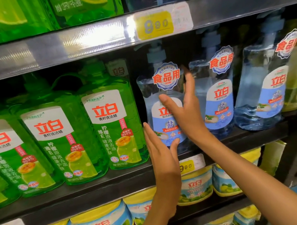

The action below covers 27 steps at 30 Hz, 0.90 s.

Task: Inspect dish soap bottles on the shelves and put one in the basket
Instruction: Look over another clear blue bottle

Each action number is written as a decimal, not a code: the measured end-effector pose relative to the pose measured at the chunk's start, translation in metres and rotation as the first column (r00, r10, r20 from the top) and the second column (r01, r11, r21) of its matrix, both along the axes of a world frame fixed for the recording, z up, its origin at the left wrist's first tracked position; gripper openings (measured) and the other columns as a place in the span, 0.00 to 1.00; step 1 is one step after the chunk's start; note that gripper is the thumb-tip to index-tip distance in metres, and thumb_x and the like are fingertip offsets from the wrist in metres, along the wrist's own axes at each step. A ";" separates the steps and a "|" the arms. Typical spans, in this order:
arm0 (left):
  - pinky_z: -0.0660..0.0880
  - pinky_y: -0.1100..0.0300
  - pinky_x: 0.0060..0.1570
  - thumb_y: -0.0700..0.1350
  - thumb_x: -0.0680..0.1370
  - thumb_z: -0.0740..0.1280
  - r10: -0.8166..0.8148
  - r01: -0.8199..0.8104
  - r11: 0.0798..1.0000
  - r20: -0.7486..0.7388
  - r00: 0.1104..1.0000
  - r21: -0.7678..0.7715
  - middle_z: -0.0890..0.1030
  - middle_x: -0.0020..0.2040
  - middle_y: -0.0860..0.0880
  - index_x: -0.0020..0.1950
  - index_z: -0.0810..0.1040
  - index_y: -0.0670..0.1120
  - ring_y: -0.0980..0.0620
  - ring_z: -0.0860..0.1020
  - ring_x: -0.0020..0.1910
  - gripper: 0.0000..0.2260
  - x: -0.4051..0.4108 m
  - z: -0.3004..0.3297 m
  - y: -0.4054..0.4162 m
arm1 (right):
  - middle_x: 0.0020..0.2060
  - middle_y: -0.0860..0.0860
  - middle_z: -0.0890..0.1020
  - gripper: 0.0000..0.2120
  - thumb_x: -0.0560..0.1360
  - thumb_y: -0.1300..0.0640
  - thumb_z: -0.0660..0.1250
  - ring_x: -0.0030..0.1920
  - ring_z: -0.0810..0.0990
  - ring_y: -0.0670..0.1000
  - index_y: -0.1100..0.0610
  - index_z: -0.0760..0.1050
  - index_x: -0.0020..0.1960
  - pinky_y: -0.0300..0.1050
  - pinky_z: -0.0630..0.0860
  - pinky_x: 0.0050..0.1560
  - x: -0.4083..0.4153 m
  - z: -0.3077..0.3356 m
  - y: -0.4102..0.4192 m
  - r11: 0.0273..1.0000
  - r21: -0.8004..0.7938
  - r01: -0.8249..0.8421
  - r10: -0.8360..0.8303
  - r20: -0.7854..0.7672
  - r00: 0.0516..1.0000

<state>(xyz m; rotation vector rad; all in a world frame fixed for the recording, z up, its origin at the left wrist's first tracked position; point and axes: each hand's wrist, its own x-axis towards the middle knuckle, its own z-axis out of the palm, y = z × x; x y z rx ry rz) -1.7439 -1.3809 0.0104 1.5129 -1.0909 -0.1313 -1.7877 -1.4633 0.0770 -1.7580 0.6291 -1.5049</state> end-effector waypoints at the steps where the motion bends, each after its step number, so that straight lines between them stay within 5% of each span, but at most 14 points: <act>1: 0.59 0.51 0.74 0.41 0.78 0.65 0.004 -0.005 1.000 0.011 1.000 0.017 0.49 0.78 0.47 0.72 0.40 0.52 0.50 0.52 0.77 0.36 0.000 0.001 0.000 | 0.76 0.57 0.62 0.46 0.71 0.40 0.68 0.74 0.64 0.54 0.57 0.48 0.79 0.53 0.65 0.72 0.000 0.002 0.004 1.000 0.013 0.020 -0.020 -0.040 0.999; 6: 0.57 0.57 0.73 0.42 0.78 0.66 0.018 -0.020 0.999 0.037 0.999 0.047 0.49 0.79 0.47 0.76 0.42 0.49 0.51 0.52 0.77 0.37 -0.003 0.006 0.008 | 0.73 0.57 0.66 0.37 0.78 0.46 0.64 0.72 0.65 0.54 0.55 0.49 0.79 0.42 0.66 0.61 -0.020 0.008 0.021 0.988 -0.076 0.136 -0.150 -0.243 0.958; 10: 0.54 0.60 0.73 0.44 0.79 0.65 0.062 -0.066 0.994 0.045 0.997 0.082 0.47 0.79 0.48 0.78 0.41 0.46 0.52 0.51 0.77 0.38 -0.008 0.004 0.012 | 0.59 0.53 0.78 0.18 0.81 0.57 0.63 0.60 0.76 0.52 0.58 0.68 0.69 0.44 0.75 0.57 -0.070 0.002 0.032 0.942 -0.213 0.258 -0.262 0.011 0.965; 14: 0.46 0.62 0.73 0.42 0.79 0.64 0.198 -0.198 0.979 0.017 0.980 0.037 0.44 0.79 0.47 0.77 0.40 0.45 0.54 0.45 0.77 0.37 -0.031 0.001 0.008 | 0.58 0.53 0.74 0.16 0.80 0.60 0.65 0.58 0.75 0.53 0.61 0.69 0.66 0.35 0.72 0.55 -0.118 -0.001 0.008 0.912 -0.202 0.356 -0.348 0.074 0.935; 18: 0.49 0.53 0.75 0.39 0.78 0.65 0.267 -0.265 0.963 0.040 0.963 -0.055 0.48 0.78 0.45 0.77 0.43 0.42 0.54 0.46 0.76 0.36 -0.040 -0.001 -0.001 | 0.70 0.54 0.68 0.30 0.78 0.56 0.67 0.70 0.68 0.52 0.60 0.59 0.74 0.43 0.66 0.69 -0.130 0.005 -0.027 0.979 -0.122 0.166 -0.185 -0.167 0.968; 20: 0.50 0.59 0.75 0.37 0.78 0.66 0.220 -0.217 0.973 0.030 0.975 -0.084 0.50 0.77 0.49 0.77 0.45 0.42 0.54 0.48 0.75 0.36 -0.034 -0.003 -0.004 | 0.73 0.55 0.65 0.35 0.77 0.52 0.69 0.72 0.66 0.53 0.58 0.55 0.76 0.51 0.66 0.71 -0.127 0.008 -0.041 0.997 -0.049 0.062 -0.071 -0.226 0.971; 22: 0.54 0.72 0.69 0.37 0.78 0.66 0.143 -0.144 0.985 -0.013 0.990 -0.096 0.52 0.75 0.54 0.77 0.46 0.45 0.55 0.52 0.75 0.36 -0.025 -0.004 -0.004 | 0.71 0.54 0.70 0.35 0.75 0.47 0.70 0.70 0.70 0.53 0.57 0.57 0.75 0.52 0.69 0.68 -0.121 0.013 -0.053 1.000 0.029 0.002 0.004 -0.213 0.977; 27: 0.62 0.66 0.66 0.41 0.78 0.66 0.102 -0.107 0.991 -0.065 0.993 -0.083 0.57 0.74 0.57 0.78 0.47 0.51 0.61 0.60 0.71 0.36 -0.010 -0.006 -0.007 | 0.53 0.44 0.77 0.27 0.73 0.42 0.71 0.52 0.77 0.43 0.57 0.65 0.61 0.32 0.73 0.47 -0.108 0.019 -0.073 0.980 0.162 -0.117 0.135 -0.107 0.985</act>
